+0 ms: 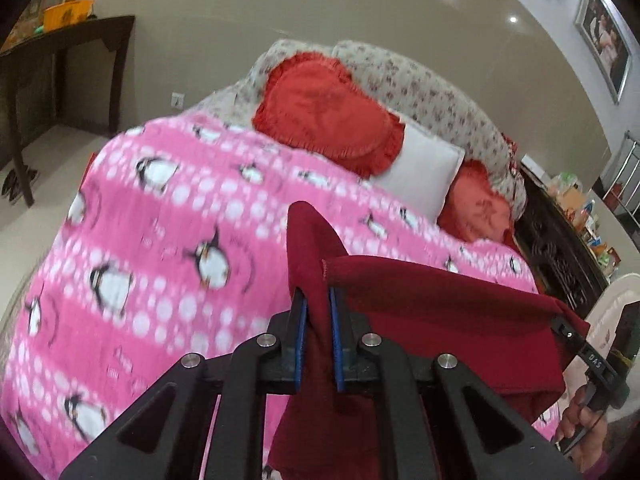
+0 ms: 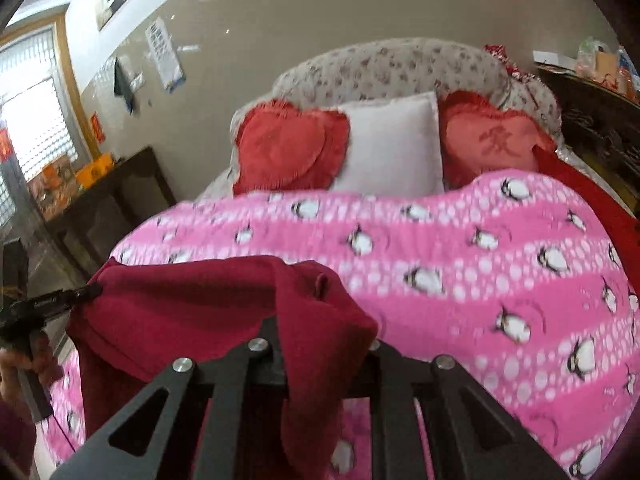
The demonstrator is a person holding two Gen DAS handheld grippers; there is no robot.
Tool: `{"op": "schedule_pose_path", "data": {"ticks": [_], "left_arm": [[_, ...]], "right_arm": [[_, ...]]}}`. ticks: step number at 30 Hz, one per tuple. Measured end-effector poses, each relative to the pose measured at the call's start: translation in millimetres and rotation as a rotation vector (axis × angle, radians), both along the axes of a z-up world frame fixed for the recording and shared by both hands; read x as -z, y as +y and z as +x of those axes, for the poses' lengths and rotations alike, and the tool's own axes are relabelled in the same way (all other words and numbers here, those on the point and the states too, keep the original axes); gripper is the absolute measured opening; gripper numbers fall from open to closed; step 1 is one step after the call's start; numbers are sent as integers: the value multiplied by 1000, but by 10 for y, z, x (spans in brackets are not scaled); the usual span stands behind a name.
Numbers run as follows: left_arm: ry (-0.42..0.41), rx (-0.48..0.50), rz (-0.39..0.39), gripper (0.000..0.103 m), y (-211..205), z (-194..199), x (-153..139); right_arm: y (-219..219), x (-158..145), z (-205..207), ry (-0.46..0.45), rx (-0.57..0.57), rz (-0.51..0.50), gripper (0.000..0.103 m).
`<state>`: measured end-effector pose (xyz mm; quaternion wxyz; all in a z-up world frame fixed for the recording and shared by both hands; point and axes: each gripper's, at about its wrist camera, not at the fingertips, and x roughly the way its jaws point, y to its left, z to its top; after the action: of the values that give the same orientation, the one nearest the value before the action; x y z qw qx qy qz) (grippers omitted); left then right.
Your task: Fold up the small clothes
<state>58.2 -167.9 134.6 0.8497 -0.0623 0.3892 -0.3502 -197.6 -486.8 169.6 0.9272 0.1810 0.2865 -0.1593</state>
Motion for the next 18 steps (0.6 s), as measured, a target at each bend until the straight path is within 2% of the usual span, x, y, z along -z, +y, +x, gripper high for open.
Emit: {"op": "schedule_pose_path", "data": {"ticks": [2,4,6,7,8,10,11,13,18], "left_arm": [[10,22,40,0,-103,83,117],[66,26,108,0,-171,174,355],[157,14,213,0,-162,257,682],[193,5,243,0,-110,277,808],[207,-8,252,0,-61,278,866],[221,-33,229,11,134,266,925],[234,-38,213,14,208,247,912],[253,-28,200,14,320,177,877],[220,62,193,15,590,-343,763]], "right_arm": [[-36,30,123,2,13,-37,14],[-81,198,278,52,17,-66,17],[-178,465,404,165,21,-21,47],[-234,601,428,232,42,13,50],[-291,706,394,269,67,48,50],[-370,759,203,254,116,87,54],[-384,754,122,249,130,97,59],[-385,727,-68,238,141,128,63],[-144,790,-530,264,41,273,68]]}}
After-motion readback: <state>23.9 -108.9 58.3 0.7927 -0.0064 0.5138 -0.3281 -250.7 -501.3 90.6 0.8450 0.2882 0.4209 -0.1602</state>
